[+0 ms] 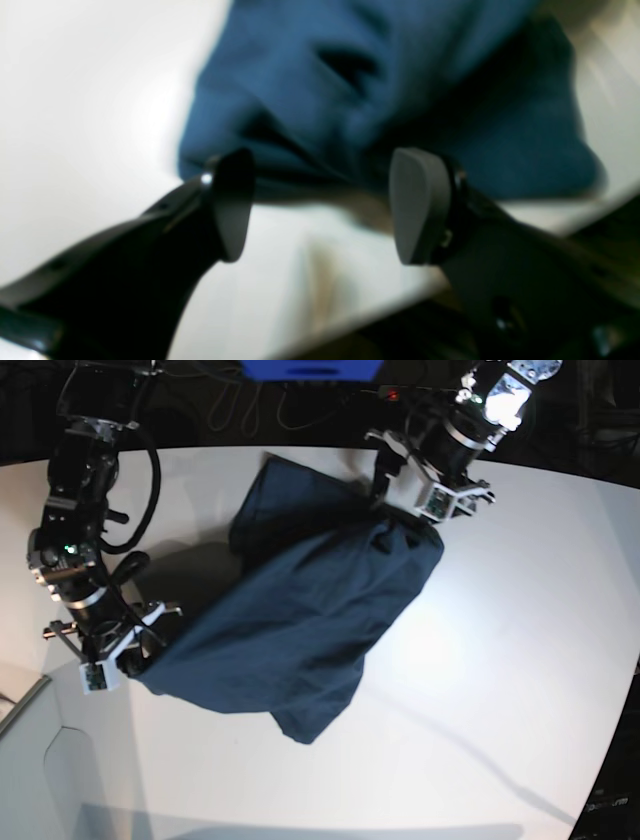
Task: Layout the t-shirt on the table in an organized manner, then fold the t-shirt properly
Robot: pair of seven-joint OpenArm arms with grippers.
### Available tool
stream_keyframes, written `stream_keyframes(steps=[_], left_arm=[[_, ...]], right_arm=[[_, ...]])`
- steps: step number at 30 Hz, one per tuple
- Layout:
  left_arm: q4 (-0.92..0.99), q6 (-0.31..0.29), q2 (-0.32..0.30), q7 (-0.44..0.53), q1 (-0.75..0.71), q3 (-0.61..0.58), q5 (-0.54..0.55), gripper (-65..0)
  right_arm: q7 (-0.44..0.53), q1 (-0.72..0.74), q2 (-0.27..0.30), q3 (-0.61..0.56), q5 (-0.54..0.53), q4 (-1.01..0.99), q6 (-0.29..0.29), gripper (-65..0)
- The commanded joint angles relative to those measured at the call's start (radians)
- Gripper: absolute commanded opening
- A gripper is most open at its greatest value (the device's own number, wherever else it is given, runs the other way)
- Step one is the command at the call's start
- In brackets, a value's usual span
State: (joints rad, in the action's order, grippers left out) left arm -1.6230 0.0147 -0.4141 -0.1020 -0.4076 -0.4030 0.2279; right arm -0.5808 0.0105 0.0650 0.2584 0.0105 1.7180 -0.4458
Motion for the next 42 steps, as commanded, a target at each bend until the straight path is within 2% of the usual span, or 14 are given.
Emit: stream_keyframes(steps=[1, 9, 13, 23, 24, 26, 28, 30, 33, 35, 39, 42], left_arm=[[-0.010, -0.011, 0.005, 0.026, -0.004, -0.018, -0.003, -23.1], [0.137, -0.003, 0.093, 0.028, 0.086, -0.199, -0.003, -23.1], [0.206, -0.003, 0.145, 0.028, 0.109, -0.198, 0.005, -23.1], [0.347, -0.003, 0.215, 0.029, 0.192, -0.196, 0.006, -23.5], [0.356, -0.003, 0.220, 0.029, 0.201, -0.196, 0.006, -24.9], [0.373, -0.002, 0.228, 0.029, 0.218, -0.195, 0.008, -33.4], [0.378, -0.002, 0.229, 0.026, 0.233, -0.195, 0.008, -47.7], [0.378, -0.002, 0.229, 0.023, 0.240, -0.185, 0.008, -65.0], [0.379, -0.002, 0.226, 0.023, 0.230, -0.101, 0.008, -62.6], [0.384, -0.002, 0.217, 0.023, 0.215, -0.037, 0.006, -65.0], [0.376, -0.008, 0.185, 0.028, 0.189, 0.140, 0.006, -65.0], [0.370, -0.009, 0.183, 0.026, 0.187, 0.267, -0.002, -65.0]], right_arm=[[0.031, 0.019, 0.006, 0.000, -0.011, 0.032, -0.002, -65.0], [0.031, 0.018, -0.014, -0.001, -0.011, 0.081, -0.002, -65.0], [0.031, 0.012, -0.012, -0.001, -0.011, 0.081, -0.002, -65.0], [0.031, -0.001, -0.009, -0.001, -0.011, 0.081, -0.002, -65.0], [0.031, -0.001, -0.009, -0.001, -0.011, 0.081, -0.002, -65.0], [0.032, -0.002, -0.009, -0.001, -0.011, 0.081, -0.002, -65.0], [0.032, -0.002, -0.008, -0.001, -0.011, 0.078, -0.002, -65.0], [0.034, 0.003, -0.008, 0.000, -0.011, 0.078, -0.002, -65.0], [0.032, 0.007, 0.009, 0.002, -0.011, 0.078, -0.002, -65.0], [0.035, 0.009, 0.016, 0.002, -0.011, 0.078, -0.002, -65.0], [0.038, 0.009, 0.022, 0.003, -0.011, 0.080, -0.002, -65.0], [0.038, -0.001, 0.019, 0.003, -0.011, 0.081, -0.002, -65.0]])
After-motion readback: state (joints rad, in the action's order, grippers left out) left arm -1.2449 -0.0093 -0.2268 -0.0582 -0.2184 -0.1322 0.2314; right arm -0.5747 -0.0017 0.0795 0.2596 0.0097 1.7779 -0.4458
